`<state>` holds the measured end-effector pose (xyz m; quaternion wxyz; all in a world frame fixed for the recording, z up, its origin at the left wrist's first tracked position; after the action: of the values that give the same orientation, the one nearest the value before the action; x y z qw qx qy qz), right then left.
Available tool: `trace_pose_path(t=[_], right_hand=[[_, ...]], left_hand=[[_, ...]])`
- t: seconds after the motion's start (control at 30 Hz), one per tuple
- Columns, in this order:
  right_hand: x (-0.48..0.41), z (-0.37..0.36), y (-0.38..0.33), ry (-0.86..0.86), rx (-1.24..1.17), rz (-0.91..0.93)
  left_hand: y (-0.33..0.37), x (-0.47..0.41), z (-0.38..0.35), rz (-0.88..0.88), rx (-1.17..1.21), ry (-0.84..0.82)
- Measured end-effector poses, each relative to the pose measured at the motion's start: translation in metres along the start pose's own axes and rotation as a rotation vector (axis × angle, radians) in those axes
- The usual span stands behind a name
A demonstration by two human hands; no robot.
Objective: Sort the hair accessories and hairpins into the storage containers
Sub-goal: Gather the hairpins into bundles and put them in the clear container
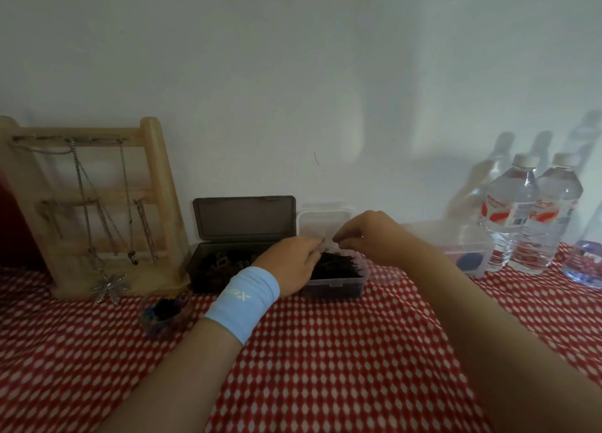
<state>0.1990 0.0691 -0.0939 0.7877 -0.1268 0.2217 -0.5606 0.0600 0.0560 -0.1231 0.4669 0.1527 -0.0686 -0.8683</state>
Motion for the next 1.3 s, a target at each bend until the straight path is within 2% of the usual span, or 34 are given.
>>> trace_pose_path(t=[0.1, 0.23, 0.33, 0.43, 0.5, 0.57, 0.63, 0.73, 0.87, 0.93, 1.0, 1.1, 1.2, 1.3], right_hand=[[-0.002, -0.005, 0.008, -0.016, -0.005, -0.007], [-0.006, -0.011, 0.012, -0.028, -0.010, 0.001], [-0.006, -0.009, 0.008, -0.014, -0.007, 0.023], [-0.008, -0.016, 0.001, -0.025, 0.018, 0.056], [-0.008, -0.025, -0.001, -0.067, 0.056, 0.063], [-0.007, -0.030, 0.000, -0.095, 0.122, 0.058], [-0.007, -0.030, 0.000, -0.094, 0.157, 0.055], [-0.006, -0.028, -0.006, -0.072, 0.140, 0.074], [-0.004, -0.034, -0.010, -0.132, 0.137, 0.074], [-0.003, -0.022, -0.009, -0.055, 0.072, 0.067], [-0.001, 0.003, -0.007, 0.138, -0.013, 0.076], [0.004, 0.030, 0.004, 0.369, -0.062, 0.023], [0.002, 0.022, 0.016, 0.320, -0.088, -0.066], [0.000, 0.012, 0.020, 0.287, -0.234, -0.108]], left_hand=[[0.007, 0.000, -0.009, -0.078, -0.035, -0.012], [0.003, 0.003, -0.015, -0.052, 0.151, -0.061], [-0.009, 0.005, 0.009, -0.020, 0.203, 0.045], [-0.018, 0.007, 0.036, -0.019, 0.065, 0.179], [-0.017, 0.009, 0.037, -0.052, -0.148, 0.146], [-0.016, 0.010, 0.027, -0.075, -0.246, 0.059], [-0.016, 0.011, 0.018, -0.079, -0.256, 0.023], [-0.015, 0.011, 0.011, -0.094, -0.270, 0.054], [-0.017, 0.007, 0.008, -0.069, -0.244, 0.110], [-0.014, 0.006, -0.001, -0.082, -0.215, 0.061], [-0.010, 0.007, -0.006, -0.101, -0.215, 0.034], [-0.013, 0.006, 0.006, -0.094, -0.134, 0.140], [-0.017, 0.007, 0.029, -0.090, -0.001, 0.301], [-0.019, 0.011, 0.047, -0.076, 0.043, 0.404]])
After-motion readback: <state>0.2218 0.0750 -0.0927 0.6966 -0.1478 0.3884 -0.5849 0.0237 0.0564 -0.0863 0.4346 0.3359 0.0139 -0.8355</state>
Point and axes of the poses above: each hand's wrist, its own x-axis away from the middle knuckle, its own z-axis out of the back of the hand, y = z × x, the point moved 8 cm from there along -x, towards the middle knuckle, and after that the axes turned 7 degrees about -x, right-handed, at the moved point
